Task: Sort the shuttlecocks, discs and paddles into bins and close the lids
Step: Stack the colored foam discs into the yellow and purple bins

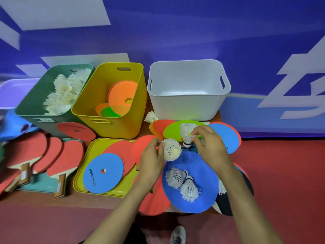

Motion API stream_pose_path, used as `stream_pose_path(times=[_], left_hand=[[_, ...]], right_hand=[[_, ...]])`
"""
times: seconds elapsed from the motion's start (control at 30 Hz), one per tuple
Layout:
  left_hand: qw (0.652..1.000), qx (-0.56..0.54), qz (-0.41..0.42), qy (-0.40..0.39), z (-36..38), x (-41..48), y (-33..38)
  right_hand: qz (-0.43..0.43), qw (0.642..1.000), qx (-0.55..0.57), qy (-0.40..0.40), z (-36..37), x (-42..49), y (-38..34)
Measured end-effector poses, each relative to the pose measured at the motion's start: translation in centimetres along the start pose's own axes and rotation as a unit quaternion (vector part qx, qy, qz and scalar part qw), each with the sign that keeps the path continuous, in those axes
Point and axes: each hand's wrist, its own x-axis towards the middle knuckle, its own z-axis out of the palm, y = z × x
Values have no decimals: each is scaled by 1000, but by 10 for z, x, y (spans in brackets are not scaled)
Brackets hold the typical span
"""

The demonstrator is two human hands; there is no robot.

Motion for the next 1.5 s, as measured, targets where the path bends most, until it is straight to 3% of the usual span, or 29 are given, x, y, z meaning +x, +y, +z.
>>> stream_pose_path(times=[0.2, 0.37, 0.7, 0.83, 0.97, 1.17, 1.5], left_hand=[[992, -31, 28, 119, -78, 32, -4], [985, -14, 40, 168, -159, 62, -29], [964, 11, -15, 266, -335, 170, -135], [969, 84, -48, 227, -382, 217, -181], [972, 184, -60, 130, -401, 244, -204], [954, 295, -43, -31, -402, 264, -230], [942, 330, 0, 53, -417, 273, -232]], right_hand=[[-98, 993, 51, 42, 9, 38, -70], [-154, 984, 82, 41, 43, 78, -139], [-197, 972, 118, 47, 174, 178, -284], [-179, 981, 73, 19, 230, 213, -329], [-135, 990, -15, -30, 258, 232, -344], [-110, 989, -52, -85, 260, 246, -355], [-163, 953, -41, -253, 298, 241, -378]])
